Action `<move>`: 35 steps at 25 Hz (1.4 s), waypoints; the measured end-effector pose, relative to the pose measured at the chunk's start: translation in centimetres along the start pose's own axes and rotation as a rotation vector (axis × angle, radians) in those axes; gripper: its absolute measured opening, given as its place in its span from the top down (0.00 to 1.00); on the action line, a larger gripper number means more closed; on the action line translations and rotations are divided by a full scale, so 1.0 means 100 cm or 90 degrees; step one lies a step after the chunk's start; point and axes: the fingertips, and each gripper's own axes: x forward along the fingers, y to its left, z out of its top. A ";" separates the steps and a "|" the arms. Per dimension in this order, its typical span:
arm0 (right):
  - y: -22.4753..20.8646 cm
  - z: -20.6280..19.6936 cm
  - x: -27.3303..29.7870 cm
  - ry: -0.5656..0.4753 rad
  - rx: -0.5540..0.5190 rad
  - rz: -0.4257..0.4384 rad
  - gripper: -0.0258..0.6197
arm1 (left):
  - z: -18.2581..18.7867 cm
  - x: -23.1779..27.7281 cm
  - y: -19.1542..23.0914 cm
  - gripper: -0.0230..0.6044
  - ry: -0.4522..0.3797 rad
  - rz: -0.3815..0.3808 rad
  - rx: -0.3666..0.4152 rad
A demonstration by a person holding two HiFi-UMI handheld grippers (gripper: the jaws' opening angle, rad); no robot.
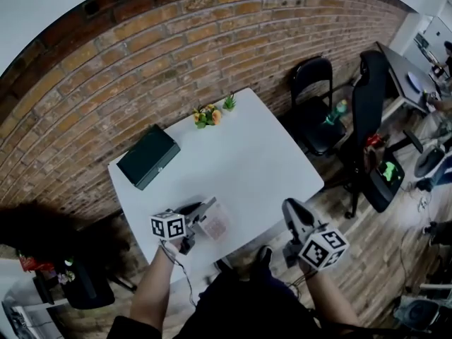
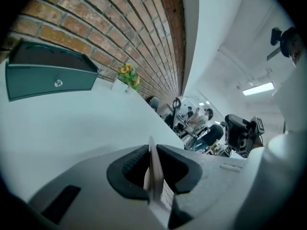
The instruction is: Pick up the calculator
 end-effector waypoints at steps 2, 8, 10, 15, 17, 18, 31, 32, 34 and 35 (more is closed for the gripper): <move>-0.002 0.001 0.000 0.002 0.000 0.007 0.90 | 0.004 -0.005 -0.004 0.89 -0.026 0.015 -0.016; -0.008 0.002 -0.004 0.014 -0.004 0.026 0.91 | 0.018 -0.011 -0.040 0.89 -0.072 0.001 -0.006; -0.009 0.002 -0.004 0.021 -0.008 0.034 0.91 | 0.025 -0.016 -0.053 0.89 -0.089 0.001 0.002; -0.006 0.002 -0.001 0.042 -0.027 0.053 0.91 | 0.041 -0.027 -0.090 0.88 -0.122 -0.016 0.031; -0.003 0.000 0.000 0.051 -0.040 0.057 0.93 | 0.046 -0.033 -0.104 0.88 -0.135 -0.019 0.037; -0.001 0.000 0.001 0.054 -0.046 0.060 0.94 | 0.049 -0.036 -0.110 0.88 -0.142 -0.020 0.040; 0.016 0.024 0.002 0.039 -0.081 0.108 0.95 | 0.094 -0.079 -0.170 0.88 -0.253 -0.009 0.092; 0.018 0.027 0.002 0.036 -0.083 0.112 0.95 | 0.098 -0.083 -0.175 0.88 -0.262 -0.009 0.096; 0.022 0.033 0.001 0.029 -0.088 0.122 0.95 | 0.107 -0.091 -0.186 0.88 -0.281 -0.011 0.106; 0.024 0.036 0.001 0.026 -0.092 0.127 0.95 | 0.112 -0.095 -0.191 0.89 -0.290 -0.013 0.111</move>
